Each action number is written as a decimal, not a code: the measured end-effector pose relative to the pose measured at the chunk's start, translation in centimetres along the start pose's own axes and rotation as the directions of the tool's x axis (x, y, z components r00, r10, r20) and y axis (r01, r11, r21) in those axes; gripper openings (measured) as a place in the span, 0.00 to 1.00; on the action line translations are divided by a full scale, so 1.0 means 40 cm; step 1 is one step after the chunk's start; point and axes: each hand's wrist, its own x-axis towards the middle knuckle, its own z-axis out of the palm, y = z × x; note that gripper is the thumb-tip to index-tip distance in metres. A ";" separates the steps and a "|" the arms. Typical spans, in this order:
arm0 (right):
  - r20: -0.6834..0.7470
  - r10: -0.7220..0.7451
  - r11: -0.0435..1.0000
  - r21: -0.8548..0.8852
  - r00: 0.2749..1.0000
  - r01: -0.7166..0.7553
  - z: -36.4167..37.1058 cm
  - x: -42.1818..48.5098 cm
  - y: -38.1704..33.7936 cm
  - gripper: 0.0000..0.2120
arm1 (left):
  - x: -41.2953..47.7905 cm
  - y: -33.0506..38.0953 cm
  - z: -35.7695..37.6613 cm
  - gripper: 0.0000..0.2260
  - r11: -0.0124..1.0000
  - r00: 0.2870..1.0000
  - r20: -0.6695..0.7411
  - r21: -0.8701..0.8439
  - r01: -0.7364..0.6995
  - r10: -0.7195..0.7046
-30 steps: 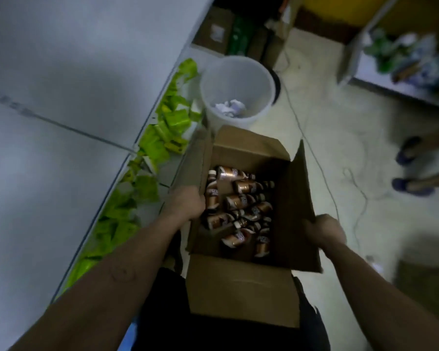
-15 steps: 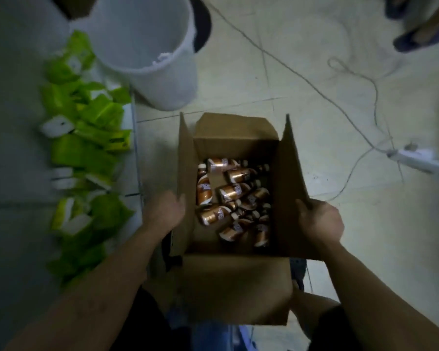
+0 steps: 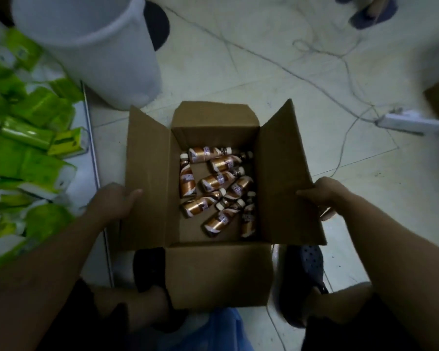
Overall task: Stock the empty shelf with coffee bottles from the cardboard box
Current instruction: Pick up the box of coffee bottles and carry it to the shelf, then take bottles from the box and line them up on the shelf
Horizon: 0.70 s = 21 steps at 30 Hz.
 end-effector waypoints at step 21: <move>-0.169 -0.502 0.863 -0.159 0.848 0.479 0.233 -0.470 -0.058 0.23 | -0.451 0.217 -0.009 0.13 0.913 0.908 -0.104 0.004 -0.408 0.406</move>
